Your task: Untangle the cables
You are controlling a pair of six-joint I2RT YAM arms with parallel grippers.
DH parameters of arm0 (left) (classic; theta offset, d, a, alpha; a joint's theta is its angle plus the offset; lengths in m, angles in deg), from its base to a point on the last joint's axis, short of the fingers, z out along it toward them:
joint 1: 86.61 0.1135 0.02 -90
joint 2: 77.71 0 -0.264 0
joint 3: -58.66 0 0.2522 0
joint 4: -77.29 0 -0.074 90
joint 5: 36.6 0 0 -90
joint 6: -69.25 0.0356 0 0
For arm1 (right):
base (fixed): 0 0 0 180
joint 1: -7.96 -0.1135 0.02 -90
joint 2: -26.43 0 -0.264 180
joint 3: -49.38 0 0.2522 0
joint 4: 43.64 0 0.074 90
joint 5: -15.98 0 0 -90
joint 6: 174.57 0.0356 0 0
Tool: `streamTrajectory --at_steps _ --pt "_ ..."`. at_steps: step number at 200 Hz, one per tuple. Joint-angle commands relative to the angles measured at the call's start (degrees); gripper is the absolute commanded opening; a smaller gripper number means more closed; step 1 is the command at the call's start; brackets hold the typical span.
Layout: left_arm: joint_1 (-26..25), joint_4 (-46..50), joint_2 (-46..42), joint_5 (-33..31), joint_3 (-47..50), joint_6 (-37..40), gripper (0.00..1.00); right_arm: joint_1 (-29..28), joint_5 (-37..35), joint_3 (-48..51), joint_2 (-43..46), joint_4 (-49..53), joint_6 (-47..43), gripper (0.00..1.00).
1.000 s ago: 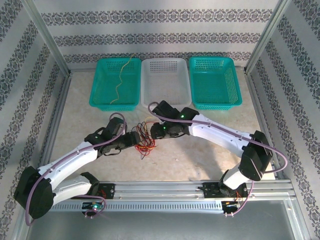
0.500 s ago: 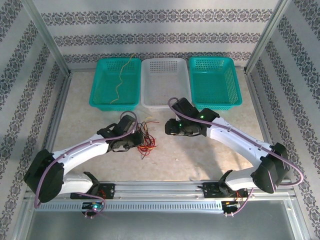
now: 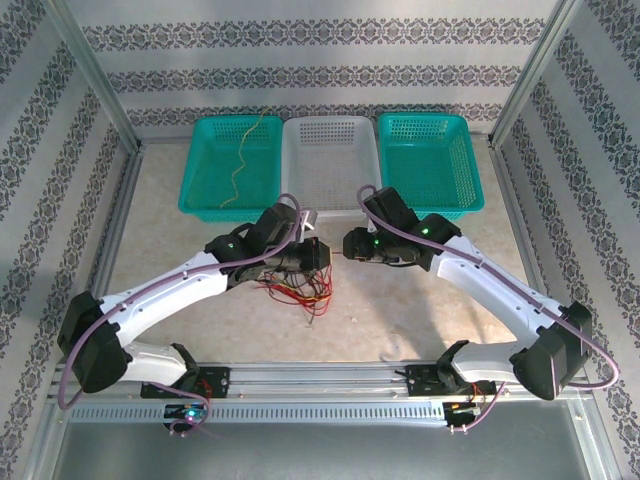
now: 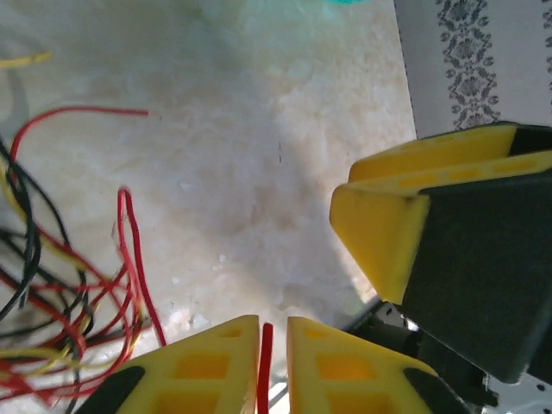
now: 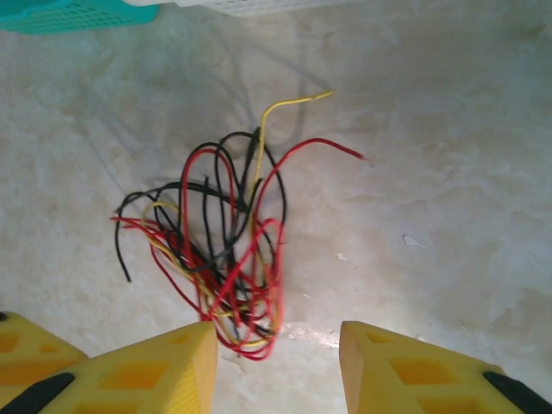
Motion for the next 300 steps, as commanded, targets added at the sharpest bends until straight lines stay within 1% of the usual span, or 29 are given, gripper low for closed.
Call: streamTrajectory --at_steps 1,9,19,29,44,71,103,131,165,178,232,262,300 --pt "-0.6 1.6 0.0 -0.6 -0.3 2.3 0.38 0.5 0.0 -0.7 1.2 1.4 -0.9 0.43" --pt "-0.5 3.6 -0.7 -2.7 -0.5 3.4 0.46 0.5 0.1 -0.6 1.2 1.4 -0.8 0.43" --pt "-0.6 6.6 -2.0 -6.3 -0.6 5.0 0.54 0.5 0.4 -0.4 1.3 1.2 -0.7 0.43" --pt "-0.5 9.5 -3.4 -10.4 -0.4 6.1 0.58 0.4 0.6 -0.2 1.2 1.0 -0.7 0.44" --pt "0.2 13.2 -5.5 -14.9 0.7 6.5 0.59 0.1 0.7 -0.2 0.8 0.8 -0.8 0.44" --pt "2.0 15.3 -9.2 -16.9 5.0 4.7 0.57 -1.1 1.2 -0.3 -0.7 -0.2 -0.7 0.45" --pt "3.3 13.3 -12.1 -16.5 11.7 1.0 0.55 -4.2 0.5 -2.2 -3.8 -0.7 -1.0 0.45" --pt "4.9 7.0 -12.4 -14.4 17.4 -3.2 0.52 -6.4 0.5 -3.7 -5.7 -0.6 -0.5 0.44" --pt "7.1 -0.8 -10.0 -11.7 22.2 -9.2 0.48 -8.4 -0.9 -2.4 -4.4 -0.5 0.1 0.44" --pt "7.3 -1.4 -8.7 -11.9 22.4 -10.6 0.47 -8.6 -1.3 -0.8 -3.2 -0.7 0.5 0.44" --pt "7.3 0.3 -2.4 -12.8 19.2 -12.1 0.45 -8.6 -2.1 4.7 2.0 -0.9 1.4 0.45" --pt "7.2 1.0 0.7 -14.8 17.6 -16.8 0.41 -8.6 -2.6 6.5 4.5 -0.9 1.5 0.45" --pt "6.1 1.0 5.6 -17.4 14.9 -19.8 0.37 -8.4 -2.2 9.0 6.6 -1.2 2.3 0.46"
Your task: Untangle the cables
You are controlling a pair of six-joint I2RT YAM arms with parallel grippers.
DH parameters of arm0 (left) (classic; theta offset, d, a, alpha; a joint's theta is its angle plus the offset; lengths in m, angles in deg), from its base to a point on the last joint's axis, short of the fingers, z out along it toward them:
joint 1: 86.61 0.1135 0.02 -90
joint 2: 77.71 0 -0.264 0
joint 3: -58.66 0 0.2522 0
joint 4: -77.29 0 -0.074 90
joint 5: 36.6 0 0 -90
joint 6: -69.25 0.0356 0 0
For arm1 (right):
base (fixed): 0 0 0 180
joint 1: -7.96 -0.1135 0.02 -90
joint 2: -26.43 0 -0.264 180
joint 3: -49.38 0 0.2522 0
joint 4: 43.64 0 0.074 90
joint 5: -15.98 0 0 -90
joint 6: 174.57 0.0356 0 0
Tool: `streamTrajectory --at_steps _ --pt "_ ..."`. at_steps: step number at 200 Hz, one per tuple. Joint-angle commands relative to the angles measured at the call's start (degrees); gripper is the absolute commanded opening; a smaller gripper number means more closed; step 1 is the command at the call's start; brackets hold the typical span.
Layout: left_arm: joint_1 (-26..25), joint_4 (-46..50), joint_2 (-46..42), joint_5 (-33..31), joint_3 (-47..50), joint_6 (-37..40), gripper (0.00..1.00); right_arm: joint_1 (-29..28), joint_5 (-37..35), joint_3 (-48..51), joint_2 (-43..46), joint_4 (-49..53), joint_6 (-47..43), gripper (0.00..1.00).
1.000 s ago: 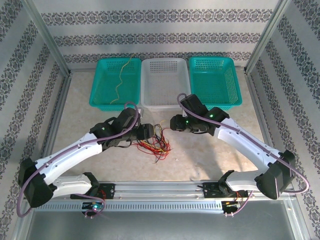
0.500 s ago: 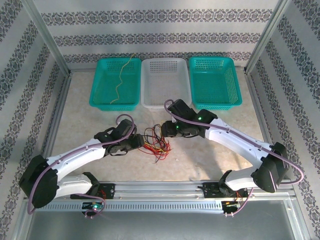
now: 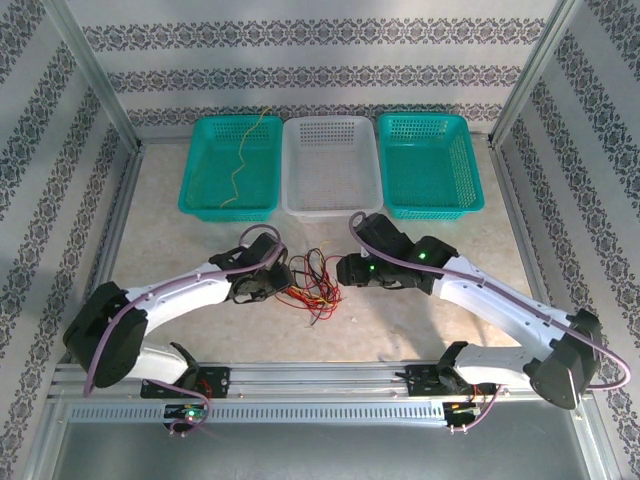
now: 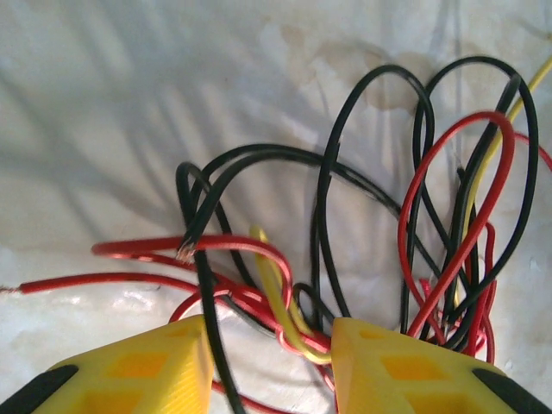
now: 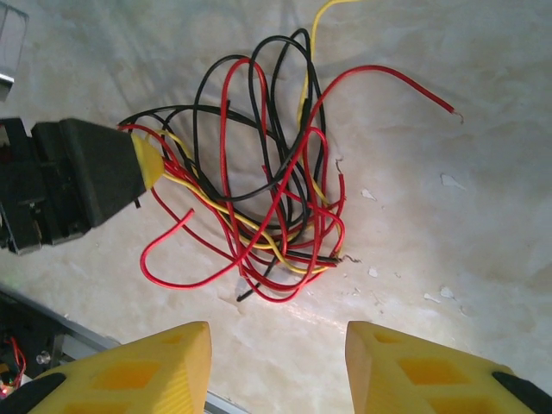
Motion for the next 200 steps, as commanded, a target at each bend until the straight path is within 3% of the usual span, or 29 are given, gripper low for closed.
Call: streamTrajectory --at_steps 1,35,85,109,150,200 --pt "-0.5 -0.2 2.4 -3.0 -2.3 -4.4 0.37 -0.1 -1.0 1.2 1.1 -0.1 1.0 0.46" --pt "-1.1 -1.2 3.2 -2.4 -2.9 -7.1 0.35 -0.1 -1.4 1.3 2.0 0.7 0.9 0.46" --pt "-2.0 13.3 -3.8 -6.6 -6.6 -7.7 0.37 0.9 -2.5 2.1 3.9 2.1 0.4 0.46" --pt "-2.0 12.9 -5.5 -6.6 -7.9 -7.3 0.37 1.7 -1.4 2.5 3.8 1.4 0.2 0.43" --pt "-2.0 8.0 1.6 -3.3 -8.3 -6.5 0.35 1.9 -0.8 0.4 1.4 1.0 -0.4 0.4" --pt "-1.5 6.0 5.3 -3.7 -8.0 -7.3 0.35 2.2 -0.8 -0.5 0.5 1.3 -0.7 0.4"
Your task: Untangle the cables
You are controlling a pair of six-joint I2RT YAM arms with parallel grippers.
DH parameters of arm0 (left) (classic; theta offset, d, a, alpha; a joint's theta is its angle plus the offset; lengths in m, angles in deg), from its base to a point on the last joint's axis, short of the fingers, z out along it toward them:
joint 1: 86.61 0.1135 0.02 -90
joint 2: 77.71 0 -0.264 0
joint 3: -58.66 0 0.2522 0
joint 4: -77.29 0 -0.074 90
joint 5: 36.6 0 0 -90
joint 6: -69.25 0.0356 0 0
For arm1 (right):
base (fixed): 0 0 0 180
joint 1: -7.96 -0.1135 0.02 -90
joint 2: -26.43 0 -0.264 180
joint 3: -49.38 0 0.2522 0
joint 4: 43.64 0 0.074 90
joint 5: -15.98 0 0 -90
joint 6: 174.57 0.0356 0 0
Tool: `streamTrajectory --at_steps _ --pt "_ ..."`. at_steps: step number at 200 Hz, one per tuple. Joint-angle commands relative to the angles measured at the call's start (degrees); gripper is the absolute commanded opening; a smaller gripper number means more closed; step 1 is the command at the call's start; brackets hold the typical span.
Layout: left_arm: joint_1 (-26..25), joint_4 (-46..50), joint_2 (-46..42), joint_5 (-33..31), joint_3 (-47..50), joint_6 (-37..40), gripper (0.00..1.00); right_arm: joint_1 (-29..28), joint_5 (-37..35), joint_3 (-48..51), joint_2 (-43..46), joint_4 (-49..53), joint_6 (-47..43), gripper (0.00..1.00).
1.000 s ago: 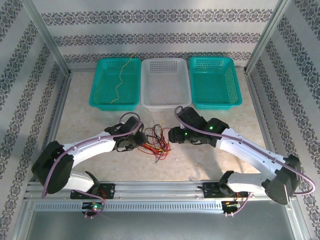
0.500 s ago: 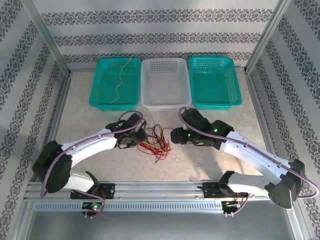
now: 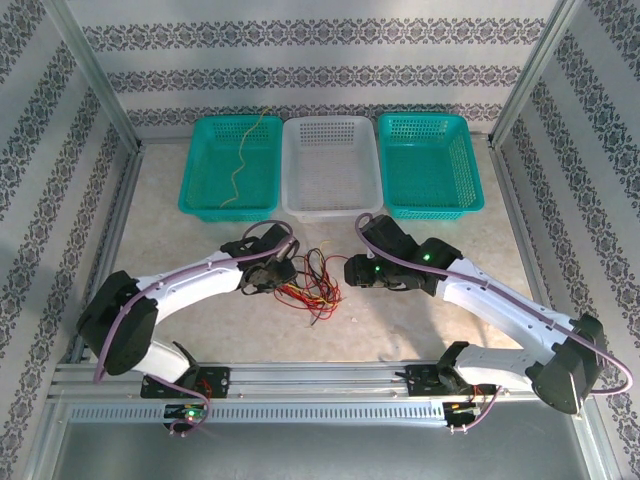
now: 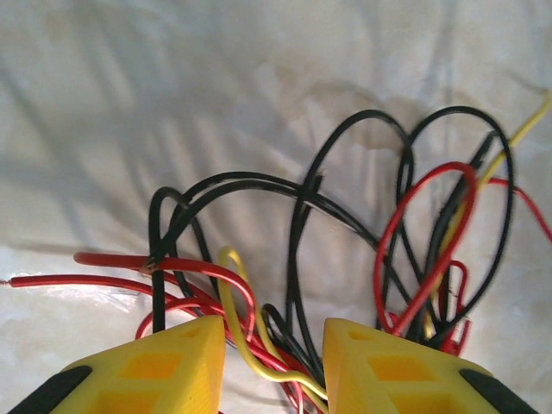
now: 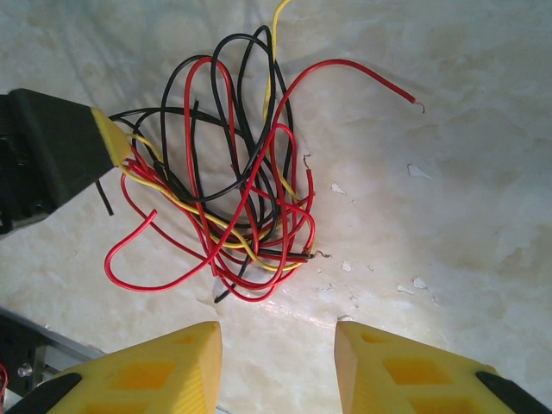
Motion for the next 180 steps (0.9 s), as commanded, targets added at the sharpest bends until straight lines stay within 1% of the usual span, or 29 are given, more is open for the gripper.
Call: streamTrajectory --at_steps 1,16,31,53,74,105,116,133,145,180 --pt "0.0 -0.8 0.9 -0.1 -0.6 -1.8 0.35 0.7 0.0 -1.7 -0.4 0.7 -0.8 0.4" --pt "0.3 -0.3 2.6 0.0 -1.5 -1.2 0.33 0.7 0.2 -1.9 -0.6 0.8 -0.7 0.39" --pt "0.4 -1.0 4.0 0.8 -1.5 -1.3 0.3 0.8 0.3 -2.1 -0.7 1.0 -0.8 0.38" --pt "0.4 -2.0 4.7 1.0 -0.9 -2.0 0.24 0.9 0.2 -2.3 -0.6 1.3 -0.9 0.36" --pt "0.4 -1.5 3.9 0.9 -1.3 -2.1 0.15 1.0 0.3 -2.4 -0.4 1.6 -1.1 0.35" --pt "0.0 0.5 0.1 0.9 -3.5 0.6 0.14 1.0 0.3 -2.3 -0.2 1.5 -1.2 0.36" --pt "-0.1 -0.3 -2.0 1.4 -3.9 1.7 0.09 1.0 0.5 -2.2 -0.6 1.1 -1.1 0.39" --pt "-0.2 -2.7 -5.1 3.3 -3.9 3.0 0.0 1.0 1.1 -2.2 -1.3 0.0 -0.8 0.48" --pt "-0.3 -4.1 -6.9 4.8 -3.9 3.4 0.0 1.0 1.7 -2.6 -1.9 -0.9 -0.6 0.52" --pt "-0.8 -6.1 -9.5 9.9 -6.3 5.8 0.0 1.0 3.2 -6.3 -4.7 -2.8 -0.6 0.59"
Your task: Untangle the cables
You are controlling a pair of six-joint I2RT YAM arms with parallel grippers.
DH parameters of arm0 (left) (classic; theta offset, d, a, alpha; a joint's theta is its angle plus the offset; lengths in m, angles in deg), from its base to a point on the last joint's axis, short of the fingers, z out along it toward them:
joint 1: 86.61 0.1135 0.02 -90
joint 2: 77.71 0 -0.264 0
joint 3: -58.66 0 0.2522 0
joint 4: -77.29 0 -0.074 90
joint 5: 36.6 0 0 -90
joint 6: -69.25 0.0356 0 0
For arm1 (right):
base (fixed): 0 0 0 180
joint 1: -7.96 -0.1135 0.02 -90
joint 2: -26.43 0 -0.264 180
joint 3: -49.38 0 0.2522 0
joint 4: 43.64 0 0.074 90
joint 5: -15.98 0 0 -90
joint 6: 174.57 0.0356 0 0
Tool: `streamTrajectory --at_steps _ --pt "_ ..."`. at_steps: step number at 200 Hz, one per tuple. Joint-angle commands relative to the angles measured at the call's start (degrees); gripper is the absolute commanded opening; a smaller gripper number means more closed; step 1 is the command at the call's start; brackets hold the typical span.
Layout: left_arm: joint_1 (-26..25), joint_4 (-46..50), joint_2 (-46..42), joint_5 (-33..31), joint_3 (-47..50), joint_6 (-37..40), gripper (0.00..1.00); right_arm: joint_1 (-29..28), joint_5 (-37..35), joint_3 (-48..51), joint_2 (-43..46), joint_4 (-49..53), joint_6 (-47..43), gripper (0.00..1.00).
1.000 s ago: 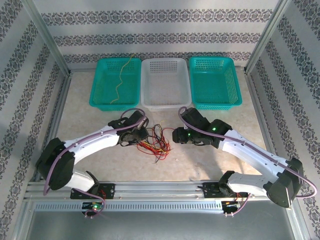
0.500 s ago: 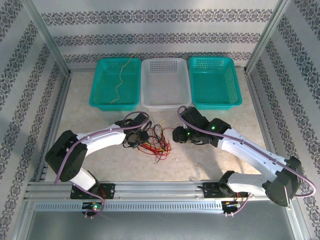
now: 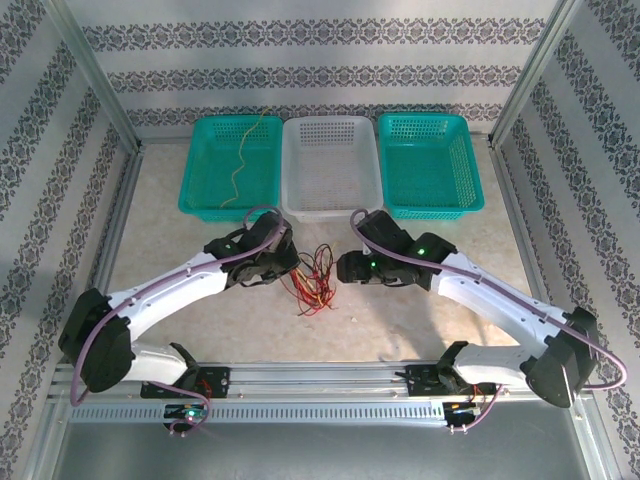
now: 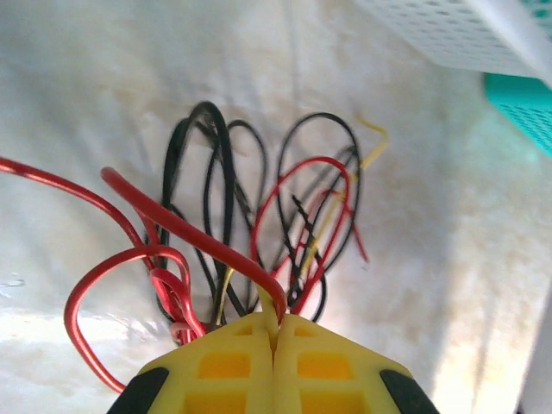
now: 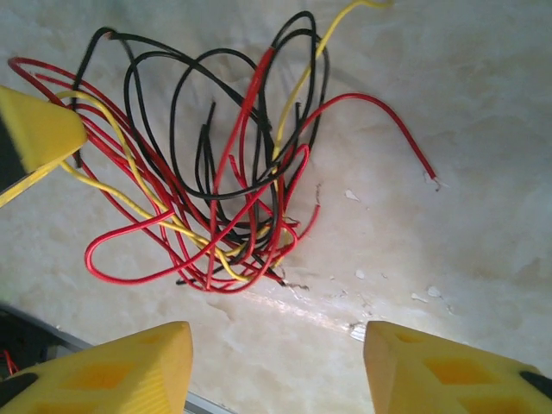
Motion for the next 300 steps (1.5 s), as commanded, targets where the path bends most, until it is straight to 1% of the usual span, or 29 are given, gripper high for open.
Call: streamTrajectory --at_steps 1,36,56,75,95,120,142,163,191,209,226,239,250,267,279,289,300 --pt "-0.8 -3.0 -1.6 4.9 -3.0 2.9 0.0 0.6 1.5 -3.9 -1.6 -2.4 -0.4 0.59" --pt "-1.3 -5.1 -4.0 8.9 -5.2 4.4 0.0 0.7 2.7 -7.9 -5.5 -4.0 -0.7 0.62" --pt "-1.3 -7.1 -6.4 9.2 -5.5 4.5 0.0 1.6 3.6 -8.0 -7.2 -5.4 -0.3 0.63" --pt "-1.3 -7.9 -8.2 8.4 -6.0 4.7 0.0 2.8 5.9 -5.3 -8.2 -8.3 0.5 0.61" --pt "-1.2 -9.6 -9.0 7.7 -6.1 4.5 0.0 3.0 6.7 -1.7 -9.3 -10.7 0.7 0.59" --pt "-1.1 -12.8 -9.9 5.7 -5.0 3.8 0.0 3.0 8.3 3.1 -10.8 -13.3 1.2 0.57" --pt "-0.6 -16.4 -10.9 4.0 -3.6 2.2 0.0 3.1 8.3 7.6 -12.0 -15.7 1.8 0.55" --pt "0.7 -17.2 -12.3 3.7 -2.3 1.2 0.0 4.0 6.2 9.9 -12.0 -14.7 1.3 0.54" --pt "2.5 -16.6 -14.3 4.4 -0.6 0.2 0.0 8.0 4.6 10.6 -9.9 -10.7 -0.9 0.52" --pt "3.1 -15.6 -14.9 4.9 0.5 -0.1 0.0 9.8 3.1 8.2 -6.0 -6.5 -3.5 0.53" --pt "3.4 -14.0 -14.8 5.4 1.0 -0.1 0.0 10.0 -0.7 3.8 -2.3 -1.2 -6.2 0.55" --pt "3.5 -13.2 -14.9 5.3 1.8 -0.2 0.0 9.7 -2.3 0.3 0.2 1.7 -7.8 0.58" --pt "3.7 -13.2 -15.0 5.5 2.7 -0.9 0.0 8.4 -2.5 -2.0 2.3 2.1 -9.3 0.61" --pt "4.1 -14.7 -14.4 7.2 4.0 -1.8 0.0 4.9 -0.3 -4.7 4.6 0.2 -12.0 0.67" --pt "4.4 -14.7 -13.6 8.3 3.9 -1.8 0.0 1.4 1.0 -6.4 5.2 -1.6 -13.7 0.7" --pt "4.5 -14.5 -13.3 8.6 3.6 -1.4 0.0 -1.4 1.1 -7.4 5.0 -3.1 -14.6 0.7" --pt "4.5 -14.2 -13.1 8.6 3.5 -1.3 0.0 -3.5 1.4 -8.5 4.0 -4.2 -15.3 0.69"
